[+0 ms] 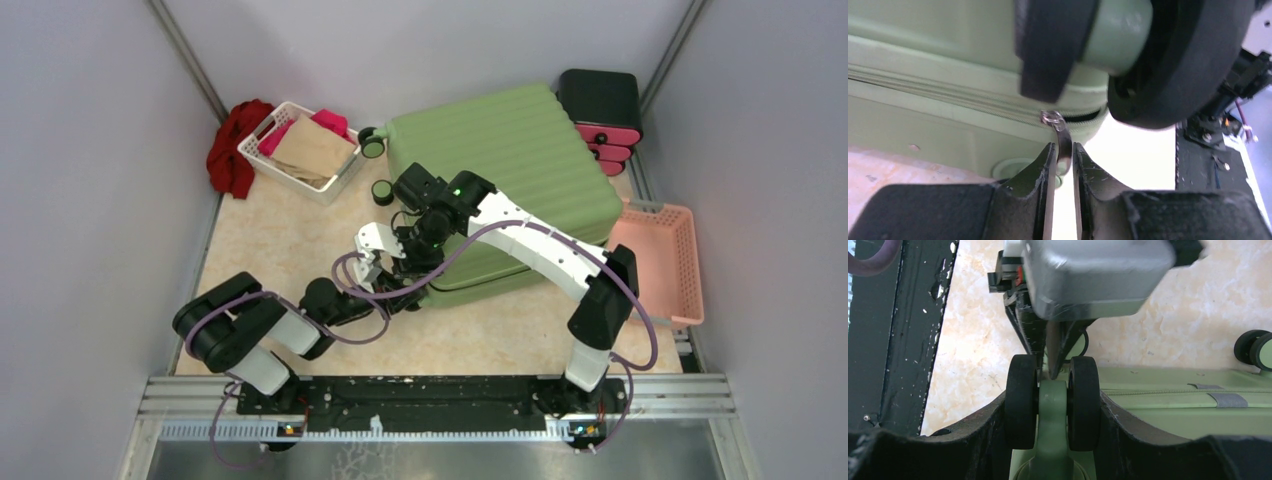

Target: Open, take out, and arrange the luggage

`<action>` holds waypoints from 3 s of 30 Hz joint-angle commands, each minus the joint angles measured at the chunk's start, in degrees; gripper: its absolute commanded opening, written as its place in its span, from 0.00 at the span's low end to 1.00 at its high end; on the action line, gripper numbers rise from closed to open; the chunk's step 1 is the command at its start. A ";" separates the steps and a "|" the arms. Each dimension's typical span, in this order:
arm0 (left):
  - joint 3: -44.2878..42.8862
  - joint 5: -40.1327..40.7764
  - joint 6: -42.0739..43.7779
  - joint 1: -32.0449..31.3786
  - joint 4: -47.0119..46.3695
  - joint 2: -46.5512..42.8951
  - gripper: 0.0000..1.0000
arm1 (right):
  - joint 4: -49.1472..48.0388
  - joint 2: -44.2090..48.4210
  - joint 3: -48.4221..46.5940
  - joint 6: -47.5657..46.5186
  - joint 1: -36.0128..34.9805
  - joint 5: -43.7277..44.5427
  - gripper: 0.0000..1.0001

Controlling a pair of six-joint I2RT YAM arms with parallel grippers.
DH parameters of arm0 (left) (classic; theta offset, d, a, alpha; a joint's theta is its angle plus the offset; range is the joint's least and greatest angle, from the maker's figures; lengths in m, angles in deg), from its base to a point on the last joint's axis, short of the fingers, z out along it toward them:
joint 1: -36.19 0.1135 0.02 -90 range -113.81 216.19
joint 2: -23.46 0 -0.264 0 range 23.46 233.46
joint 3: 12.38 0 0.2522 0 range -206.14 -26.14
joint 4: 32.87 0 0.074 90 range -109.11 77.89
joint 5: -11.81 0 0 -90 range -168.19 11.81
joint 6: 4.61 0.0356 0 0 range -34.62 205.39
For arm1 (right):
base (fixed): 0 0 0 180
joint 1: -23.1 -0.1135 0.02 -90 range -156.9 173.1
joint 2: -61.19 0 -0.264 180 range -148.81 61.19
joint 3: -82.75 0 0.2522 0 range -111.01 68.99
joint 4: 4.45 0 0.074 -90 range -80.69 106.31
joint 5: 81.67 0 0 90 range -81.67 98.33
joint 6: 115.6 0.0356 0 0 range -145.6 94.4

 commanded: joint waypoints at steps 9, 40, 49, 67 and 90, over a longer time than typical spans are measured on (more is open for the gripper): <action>-0.67 9.52 -1.95 -2.35 -4.57 -3.37 0.36 | 3.14 2.48 -3.60 1.82 -0.38 -4.95 0.00; 0.59 33.06 16.35 -16.33 -15.71 7.06 0.46 | 3.27 2.61 -3.51 1.88 -0.47 -4.90 0.00; 0.74 38.99 19.37 -17.61 -15.73 4.52 0.44 | 3.05 2.82 -3.24 1.82 -0.50 -4.86 0.00; 0.83 34.82 18.83 -18.07 -15.72 0.61 0.37 | 3.14 3.06 -3.07 1.82 -0.47 -4.69 0.00; -0.53 36.07 18.60 -18.06 -15.73 2.14 0.24 | 3.19 2.99 -2.90 1.90 -0.47 -4.34 0.00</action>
